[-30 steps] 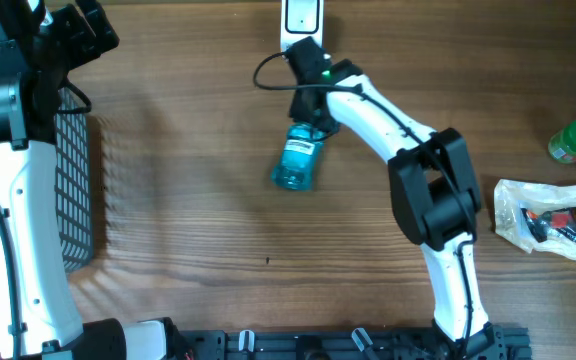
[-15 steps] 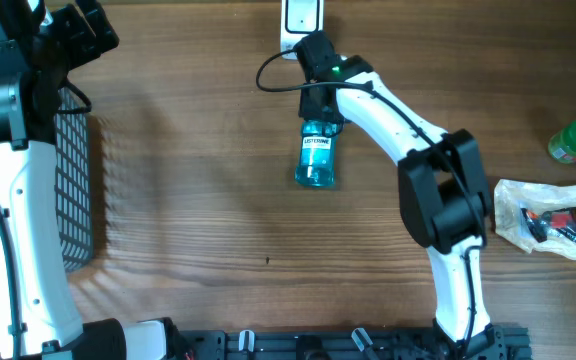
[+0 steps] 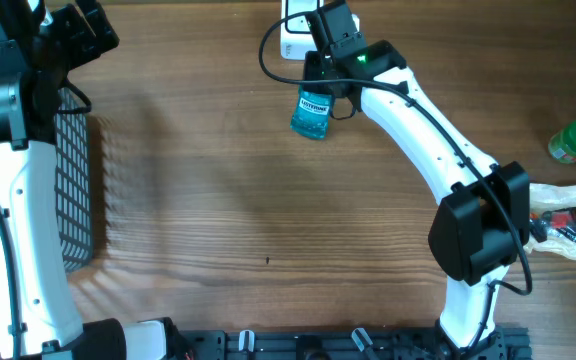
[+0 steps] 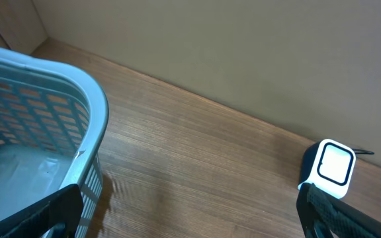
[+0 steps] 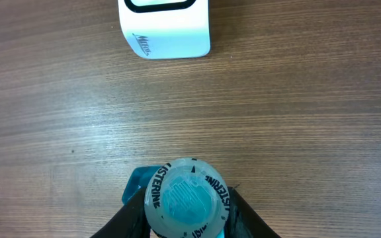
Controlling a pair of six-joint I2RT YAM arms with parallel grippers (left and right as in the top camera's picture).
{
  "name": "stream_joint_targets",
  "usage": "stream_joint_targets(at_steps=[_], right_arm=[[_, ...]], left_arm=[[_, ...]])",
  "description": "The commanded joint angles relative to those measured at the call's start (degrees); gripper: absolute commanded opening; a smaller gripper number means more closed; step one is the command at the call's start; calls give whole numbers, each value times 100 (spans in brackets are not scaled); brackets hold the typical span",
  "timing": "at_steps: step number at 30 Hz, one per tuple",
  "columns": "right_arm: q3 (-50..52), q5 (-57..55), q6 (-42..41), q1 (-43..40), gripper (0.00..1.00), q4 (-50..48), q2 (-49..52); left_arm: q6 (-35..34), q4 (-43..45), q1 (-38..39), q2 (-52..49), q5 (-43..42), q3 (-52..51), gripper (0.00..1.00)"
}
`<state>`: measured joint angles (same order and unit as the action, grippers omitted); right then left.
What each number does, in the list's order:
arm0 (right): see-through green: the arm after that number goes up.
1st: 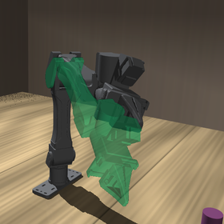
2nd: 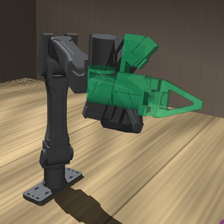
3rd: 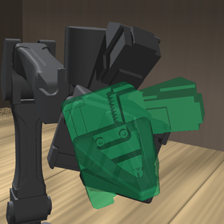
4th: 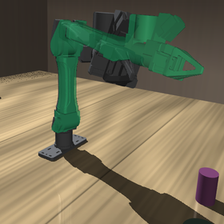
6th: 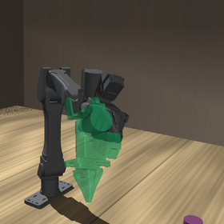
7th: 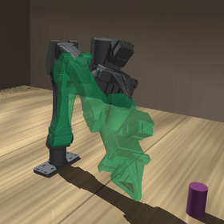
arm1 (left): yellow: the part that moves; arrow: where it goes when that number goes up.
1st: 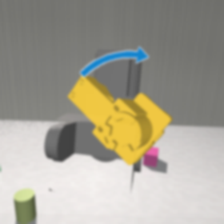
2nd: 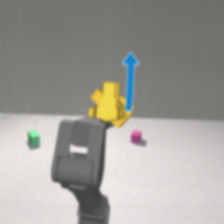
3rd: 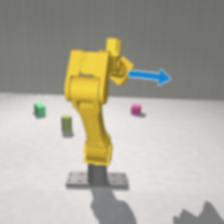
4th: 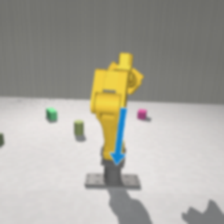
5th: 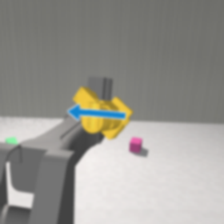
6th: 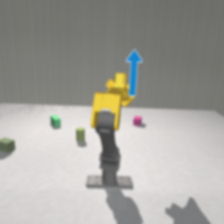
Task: Scan the item barcode
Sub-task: 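Lift the Listerine bottle with the right gripper toward the scanner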
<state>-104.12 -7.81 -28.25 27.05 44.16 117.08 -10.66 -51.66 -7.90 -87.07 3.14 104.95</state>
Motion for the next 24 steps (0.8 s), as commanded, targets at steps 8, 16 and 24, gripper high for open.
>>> stream_joint_targets(at_steps=[8,16,24], right_arm=[[-28,798,282,0,5,35,-116],[-31,776,278,13,5,245,-356],[-28,750,284,13,6,299,-990]], left_arm=[[-46,-2,-26,-7,-63,-37,100],[-9,0,-26,-7,-2,-37,100],[-9,4,-26,-11,-2,-37,100]])
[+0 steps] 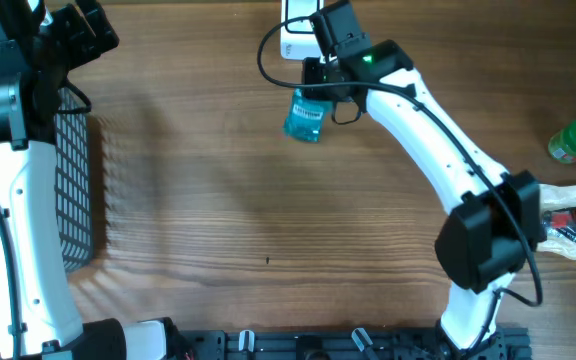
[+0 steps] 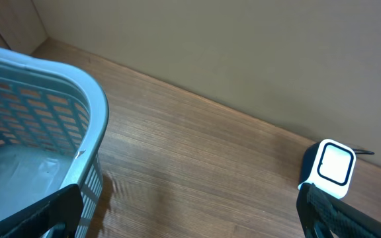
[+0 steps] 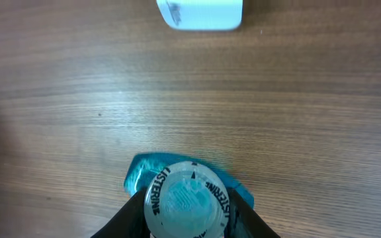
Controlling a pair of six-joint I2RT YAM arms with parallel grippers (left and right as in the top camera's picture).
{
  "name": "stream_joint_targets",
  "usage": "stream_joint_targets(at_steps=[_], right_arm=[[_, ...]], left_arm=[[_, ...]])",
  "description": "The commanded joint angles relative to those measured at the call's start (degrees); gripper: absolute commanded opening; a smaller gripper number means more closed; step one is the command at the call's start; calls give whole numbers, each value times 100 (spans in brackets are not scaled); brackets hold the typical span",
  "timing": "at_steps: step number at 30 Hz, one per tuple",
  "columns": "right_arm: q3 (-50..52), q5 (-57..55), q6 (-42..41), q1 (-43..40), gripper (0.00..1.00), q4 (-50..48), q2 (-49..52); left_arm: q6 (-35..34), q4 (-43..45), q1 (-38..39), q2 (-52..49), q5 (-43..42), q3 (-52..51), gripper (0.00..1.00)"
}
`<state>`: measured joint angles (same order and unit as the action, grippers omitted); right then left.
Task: Scan the item barcode
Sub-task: 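Lift the Listerine bottle with the right gripper toward the scanner, then lower the Listerine bottle upright onto the table and release it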
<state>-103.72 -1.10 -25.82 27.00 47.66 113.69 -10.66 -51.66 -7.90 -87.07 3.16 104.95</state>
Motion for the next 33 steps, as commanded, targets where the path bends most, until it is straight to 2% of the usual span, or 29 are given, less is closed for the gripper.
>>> stream_joint_targets(at_steps=[1,13,17,19,20,25,33], right_arm=[[-70,79,42,17,7,-37,-732],[-68,-240,199,20,9,715,-946],[-68,-269,789,20,9,857,-944],[-68,87,1331,17,9,866,-944],[-68,553,1891,17,9,879,-944],[-68,1904,3654,17,9,1102,-944],[-68,2096,5434,13,8,1325,-944]], left_arm=[[-9,2,-26,-11,-4,-37,100],[-11,-2,-26,-11,-4,-37,100],[-11,-2,-26,-11,-7,-37,100],[-9,-2,-26,-11,-7,-37,100],[-9,-2,-26,-11,-4,-37,100],[-11,-2,-26,-15,-7,-37,100],[-13,-7,-26,-37,-9,-37,100]])
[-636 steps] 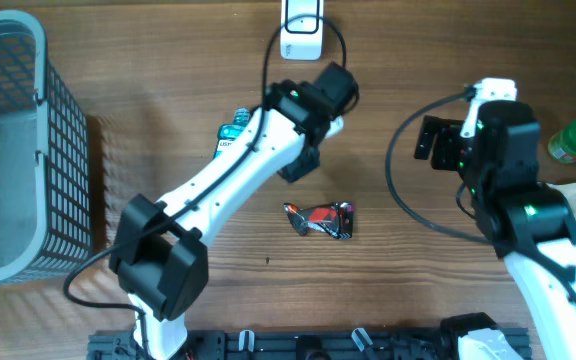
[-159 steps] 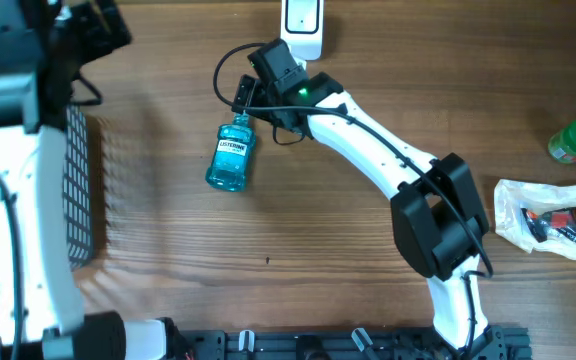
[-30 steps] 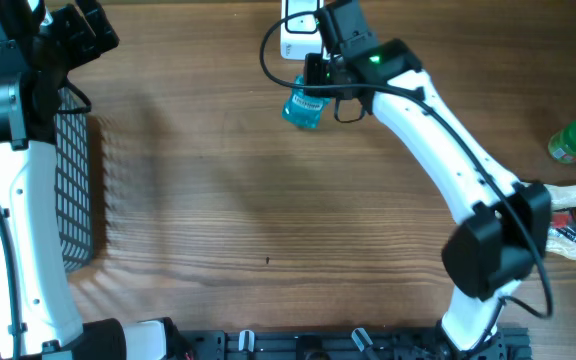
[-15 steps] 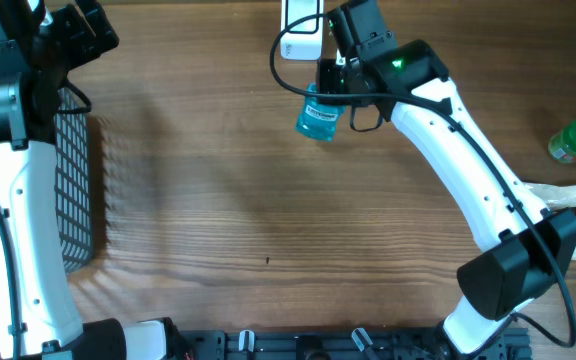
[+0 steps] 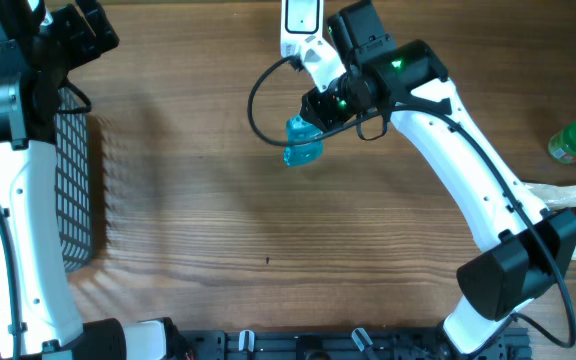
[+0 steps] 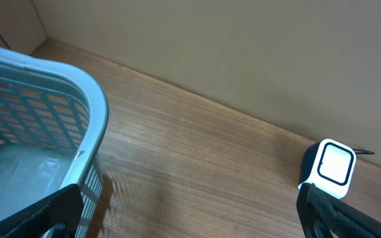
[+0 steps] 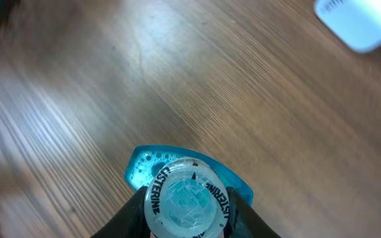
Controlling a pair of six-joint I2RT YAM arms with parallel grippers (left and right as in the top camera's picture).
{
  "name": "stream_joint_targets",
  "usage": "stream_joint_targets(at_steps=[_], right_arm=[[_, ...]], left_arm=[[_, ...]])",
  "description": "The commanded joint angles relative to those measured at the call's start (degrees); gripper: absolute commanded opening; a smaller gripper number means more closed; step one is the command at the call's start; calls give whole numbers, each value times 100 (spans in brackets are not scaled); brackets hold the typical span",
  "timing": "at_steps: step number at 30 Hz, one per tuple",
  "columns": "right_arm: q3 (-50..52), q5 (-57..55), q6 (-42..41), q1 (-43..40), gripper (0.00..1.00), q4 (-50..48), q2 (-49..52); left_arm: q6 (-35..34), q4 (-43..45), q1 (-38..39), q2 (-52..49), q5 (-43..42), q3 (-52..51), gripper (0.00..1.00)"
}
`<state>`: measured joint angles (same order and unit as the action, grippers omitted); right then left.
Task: Scan the item barcode
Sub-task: 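Lower the Listerine bottle upright onto the table and release it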
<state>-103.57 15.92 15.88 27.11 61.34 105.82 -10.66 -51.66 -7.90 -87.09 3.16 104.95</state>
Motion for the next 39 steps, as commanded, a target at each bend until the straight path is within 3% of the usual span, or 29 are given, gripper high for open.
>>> stream_joint_targets(at_steps=[1,9,19,34,39], right_arm=[[-83,407,1438,2,8,-52,-157],[-83,977,3161,2,8,-267,-157],[-42,1753,5532,2,5,1036,-133],[990,2280,7123,2,5,1093,-101],[1272,2312,7291,2,6,1010,-101]], left_arm=[[-15,-7,-26,-35,-9,-37,100],[-55,-28,-26,-35,-13,-37,100],[-55,-168,-26,-35,-31,-37,100],[-52,-356,-22,-35,-33,-37,100],[-55,-330,-20,-35,-33,-37,100]])
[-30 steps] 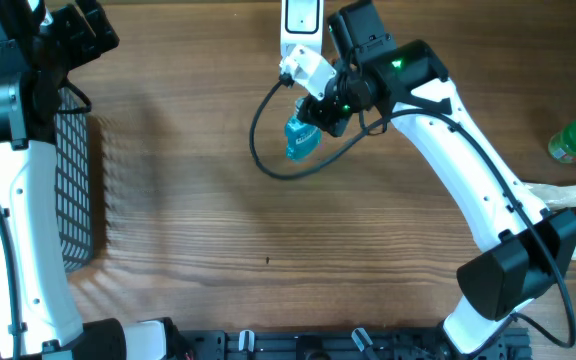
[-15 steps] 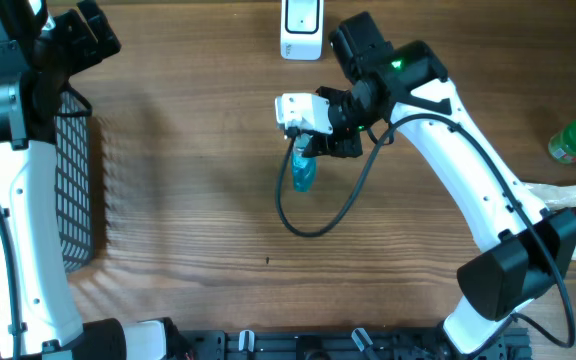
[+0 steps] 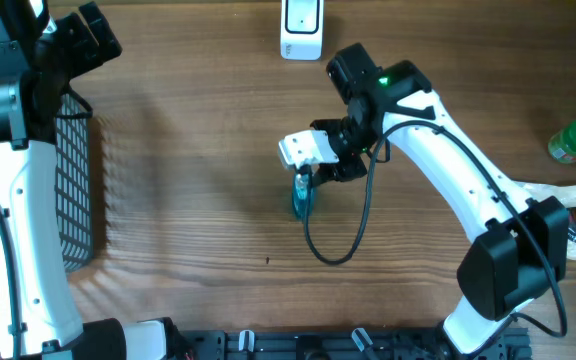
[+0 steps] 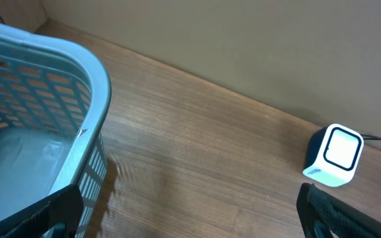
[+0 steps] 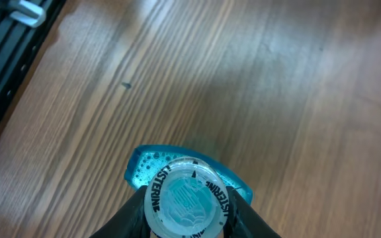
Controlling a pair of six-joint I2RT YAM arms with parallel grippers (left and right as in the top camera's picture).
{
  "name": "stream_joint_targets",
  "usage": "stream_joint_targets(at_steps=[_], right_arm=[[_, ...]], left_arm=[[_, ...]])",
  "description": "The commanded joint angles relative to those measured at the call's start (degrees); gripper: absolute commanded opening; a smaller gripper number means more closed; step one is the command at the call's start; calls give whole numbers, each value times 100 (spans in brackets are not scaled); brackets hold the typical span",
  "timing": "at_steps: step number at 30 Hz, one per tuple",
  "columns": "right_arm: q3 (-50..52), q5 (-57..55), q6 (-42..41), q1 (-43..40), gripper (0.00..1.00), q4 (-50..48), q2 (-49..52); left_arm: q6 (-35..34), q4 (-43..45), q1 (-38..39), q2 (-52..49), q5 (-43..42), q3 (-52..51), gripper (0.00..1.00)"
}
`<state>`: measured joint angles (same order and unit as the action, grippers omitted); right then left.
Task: Scan the item barcode
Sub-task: 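Lower the Listerine bottle upright onto the table and release it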
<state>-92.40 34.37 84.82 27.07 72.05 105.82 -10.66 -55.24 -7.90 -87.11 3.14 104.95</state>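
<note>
A blue Listerine mouthwash bottle [image 3: 301, 197] hangs over the middle of the table, with my right gripper [image 3: 310, 178] shut on its neck. In the right wrist view its clear cap [image 5: 189, 198] sits between the black fingers [image 5: 135, 213], with wood grain below. The white barcode scanner [image 3: 301, 24] stands at the far edge of the table, well behind the bottle; it also shows in the left wrist view as a scanner [image 4: 336, 155] with its window facing up. My left gripper [image 4: 190, 221] is open and empty, high at the far left.
A light blue mesh basket [image 4: 78, 79] stands at the left edge, seen from above as a basket [image 3: 76, 190]. A green-lidded jar and a plastic bag of items lie at the right edge. Black rails run along the near edge.
My right gripper has carried the bottle from just below and left of the scanner toward the table's middle, nearer the front. The scanner has left the right wrist view. The left wrist view shifted slightly.
The bottle was held just in front of the scanner, label up. Then it was turned there with another side showing. Later it was held lower left of the scanner, and now it hangs over mid-table. The left gripper stayed open by the basket throughout.
</note>
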Motion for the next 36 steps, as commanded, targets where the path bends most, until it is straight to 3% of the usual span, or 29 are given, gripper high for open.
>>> stream_joint_targets(at_steps=[1,4,8,11,14,20,29,33,36], right_arm=[[210,450,398,7,12,-92,-101],[330,428,348,7,37,-188,-101],[363,428,328,7,47,-192,-81],[363,409,323,7,70,-192,-81],[358,254,321,7,100,-192,-81],[175,-9,-332,7,100,-190,-83],[-688,-911,-2472,7,100,-186,-83],[-1051,-1508,-2710,9,100,-236,-83],[-1303,-1491,-3362,9,100,-481,-83]], left_arm=[[-55,28,-22,-33,-31,-37,100],[-55,28,-20,-33,-33,-37,100],[-55,28,-22,-33,-31,-37,100],[-52,28,-22,-33,-31,-37,100],[-52,28,-22,-33,-28,-37,100],[-52,28,-22,-33,-28,-37,100],[-52,-35,-22,-33,-28,-37,100],[-55,-39,-22,-33,-28,-37,100],[-55,-37,-22,-33,-28,-37,100]])
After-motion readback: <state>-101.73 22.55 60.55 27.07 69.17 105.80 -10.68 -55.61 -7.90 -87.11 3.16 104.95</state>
